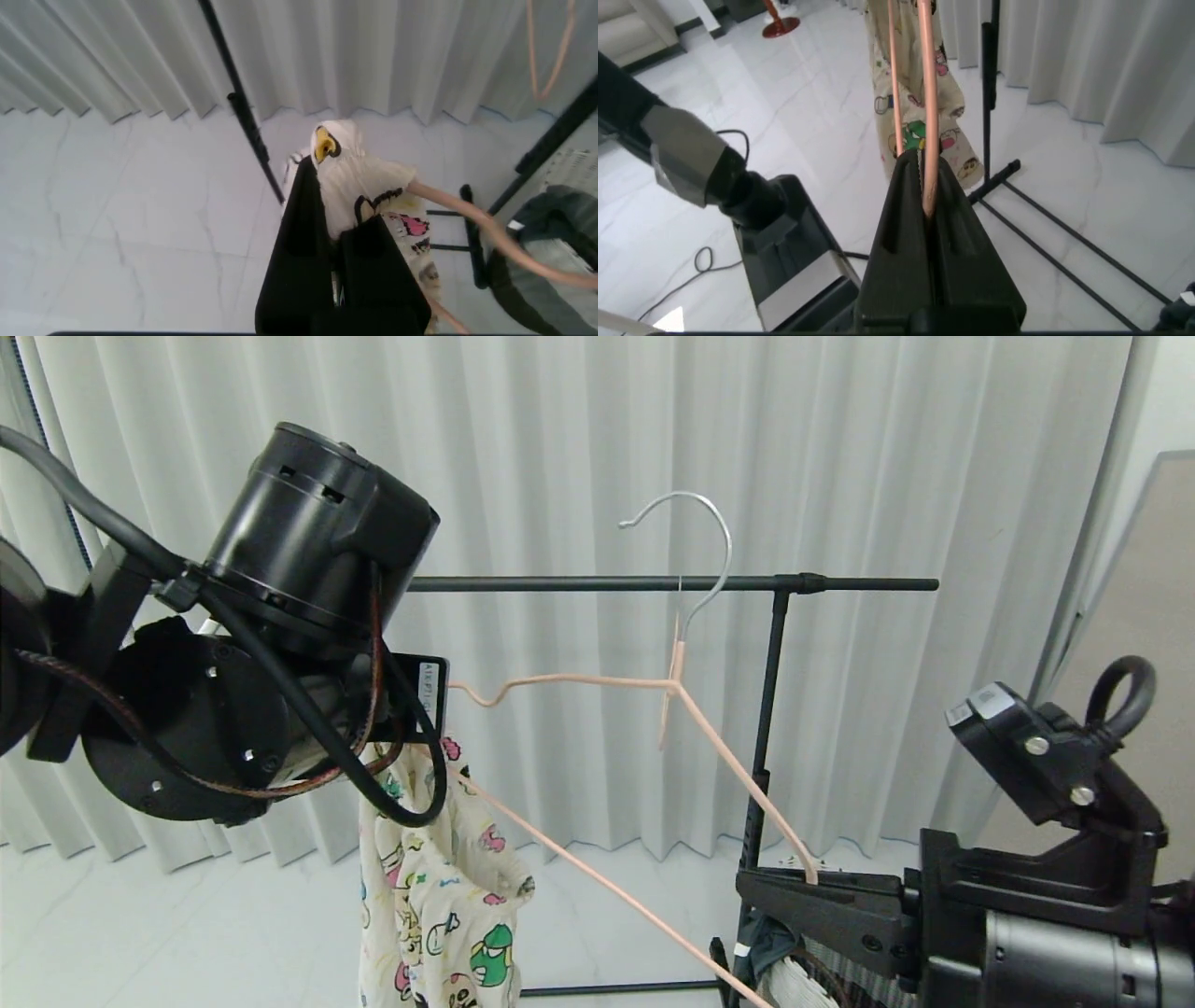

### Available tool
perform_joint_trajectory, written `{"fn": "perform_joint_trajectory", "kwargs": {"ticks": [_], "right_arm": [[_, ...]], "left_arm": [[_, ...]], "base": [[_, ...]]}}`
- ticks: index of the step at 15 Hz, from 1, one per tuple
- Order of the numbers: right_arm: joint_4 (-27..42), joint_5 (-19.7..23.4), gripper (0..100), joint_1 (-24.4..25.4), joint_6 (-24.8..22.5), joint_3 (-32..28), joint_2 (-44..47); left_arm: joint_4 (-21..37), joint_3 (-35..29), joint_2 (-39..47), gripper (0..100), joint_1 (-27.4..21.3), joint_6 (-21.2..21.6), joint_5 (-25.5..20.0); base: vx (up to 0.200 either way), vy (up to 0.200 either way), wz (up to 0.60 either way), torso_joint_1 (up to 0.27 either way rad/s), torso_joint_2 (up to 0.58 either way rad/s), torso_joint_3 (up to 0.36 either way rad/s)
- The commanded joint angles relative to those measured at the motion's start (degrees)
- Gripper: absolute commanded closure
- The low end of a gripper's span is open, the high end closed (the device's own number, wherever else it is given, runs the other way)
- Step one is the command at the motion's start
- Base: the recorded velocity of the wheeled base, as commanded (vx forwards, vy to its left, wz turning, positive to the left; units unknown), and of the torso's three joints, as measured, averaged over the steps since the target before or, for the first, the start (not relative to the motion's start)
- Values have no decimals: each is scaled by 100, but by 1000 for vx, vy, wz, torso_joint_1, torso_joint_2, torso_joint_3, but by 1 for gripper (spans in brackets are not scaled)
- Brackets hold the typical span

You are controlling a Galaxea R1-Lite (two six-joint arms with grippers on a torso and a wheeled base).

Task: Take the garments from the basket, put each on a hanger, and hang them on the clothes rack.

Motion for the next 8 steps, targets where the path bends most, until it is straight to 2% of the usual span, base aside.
{"fn": "perform_joint_trajectory", "kwargs": {"ticks": [1,8], "right_arm": [[-213,-56,100,98,10,-32,487],[-398,-65,100,520,37,-260,1040]], "left_arm": [[1,8,-107,100,-172,-112,-2],[1,-97,-423,100,-1157,-120,-152]], "base": [[0,0,0,0,0,0],[0,0,0,0,0,0]]}}
